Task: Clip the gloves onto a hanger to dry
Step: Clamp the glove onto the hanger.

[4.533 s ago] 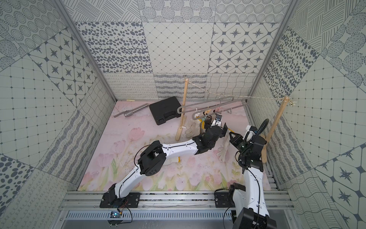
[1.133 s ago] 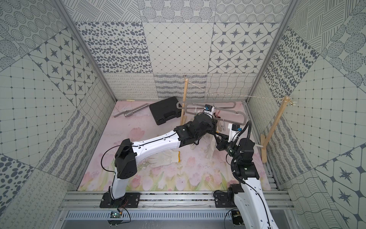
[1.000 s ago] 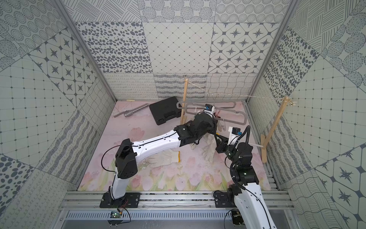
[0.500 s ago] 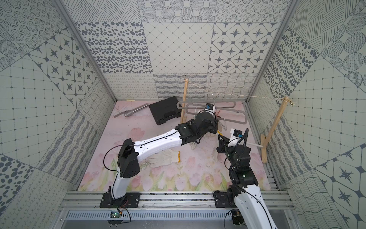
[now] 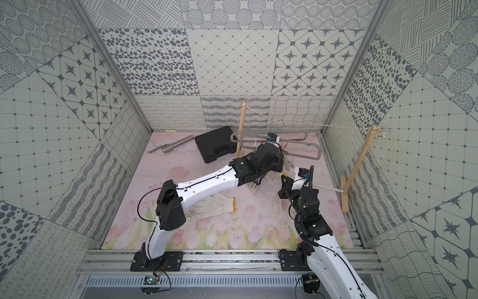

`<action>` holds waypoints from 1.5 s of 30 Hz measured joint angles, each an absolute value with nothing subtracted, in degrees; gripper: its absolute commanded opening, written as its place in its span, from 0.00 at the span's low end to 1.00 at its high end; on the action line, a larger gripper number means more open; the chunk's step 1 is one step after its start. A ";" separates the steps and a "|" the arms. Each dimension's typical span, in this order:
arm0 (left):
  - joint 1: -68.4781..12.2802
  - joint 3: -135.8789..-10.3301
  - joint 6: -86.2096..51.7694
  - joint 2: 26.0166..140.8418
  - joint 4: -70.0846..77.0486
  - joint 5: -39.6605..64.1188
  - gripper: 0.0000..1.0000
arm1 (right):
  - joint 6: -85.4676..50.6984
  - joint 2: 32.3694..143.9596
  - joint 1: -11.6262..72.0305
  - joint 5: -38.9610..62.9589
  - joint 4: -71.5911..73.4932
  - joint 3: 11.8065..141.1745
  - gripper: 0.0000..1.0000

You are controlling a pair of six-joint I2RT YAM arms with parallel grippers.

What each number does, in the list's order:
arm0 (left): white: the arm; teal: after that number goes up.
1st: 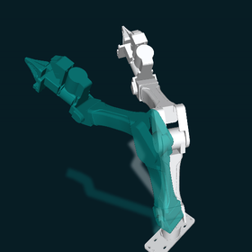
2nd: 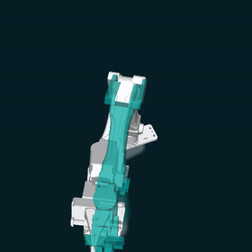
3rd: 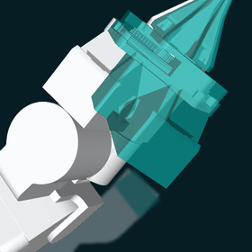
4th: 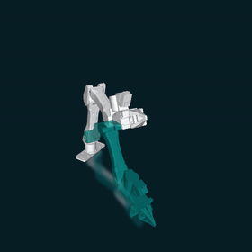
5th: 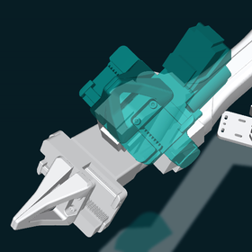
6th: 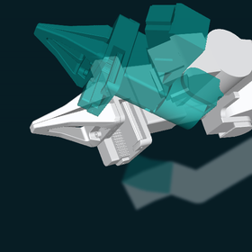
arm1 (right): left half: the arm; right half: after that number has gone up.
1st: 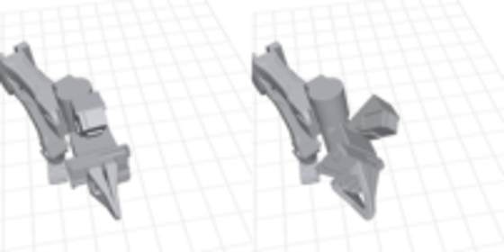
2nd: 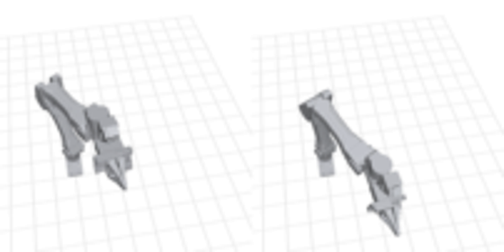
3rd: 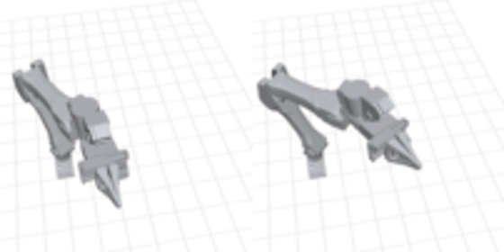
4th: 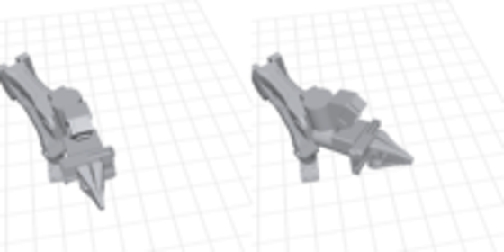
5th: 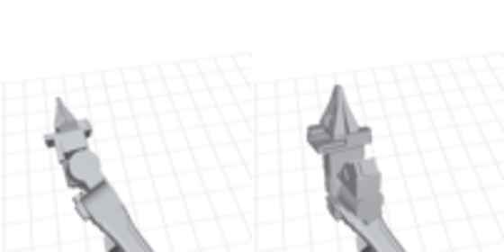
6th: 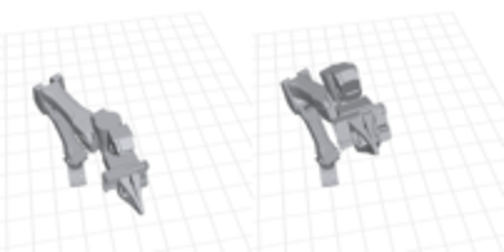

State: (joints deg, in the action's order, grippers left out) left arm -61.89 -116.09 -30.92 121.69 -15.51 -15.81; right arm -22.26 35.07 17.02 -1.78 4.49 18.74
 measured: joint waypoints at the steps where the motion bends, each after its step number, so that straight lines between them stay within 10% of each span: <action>1: -61.87 -116.11 -30.98 121.69 -15.70 -15.81 0.00 | -22.26 35.86 17.74 -2.76 4.64 18.81 0.00; 45: -61.01 -116.09 -32.42 121.69 -16.01 -15.53 0.04 | -22.28 35.73 25.17 -12.29 9.23 24.75 0.00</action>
